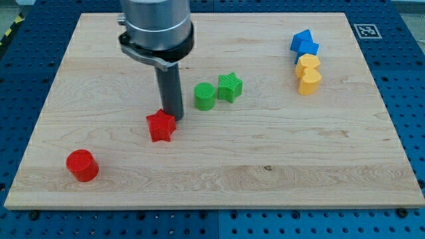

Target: Move the red star above the red circle

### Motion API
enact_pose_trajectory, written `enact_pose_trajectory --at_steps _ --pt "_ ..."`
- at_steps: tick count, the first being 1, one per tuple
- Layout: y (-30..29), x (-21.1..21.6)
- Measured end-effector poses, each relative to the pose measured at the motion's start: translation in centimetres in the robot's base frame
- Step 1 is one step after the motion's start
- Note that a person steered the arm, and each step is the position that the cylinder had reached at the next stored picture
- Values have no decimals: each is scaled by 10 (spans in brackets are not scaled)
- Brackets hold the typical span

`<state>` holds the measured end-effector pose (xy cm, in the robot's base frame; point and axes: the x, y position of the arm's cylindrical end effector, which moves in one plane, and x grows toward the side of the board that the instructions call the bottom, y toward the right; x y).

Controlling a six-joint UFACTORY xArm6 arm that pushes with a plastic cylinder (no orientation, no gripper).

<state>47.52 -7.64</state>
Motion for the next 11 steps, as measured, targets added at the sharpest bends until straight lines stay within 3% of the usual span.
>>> enact_pose_trajectory --at_steps 2,4,7,9,11 --pt "49 31" --pt "-17 33" --pt "-34 9" --pt "-94 11" --pt "-103 0"
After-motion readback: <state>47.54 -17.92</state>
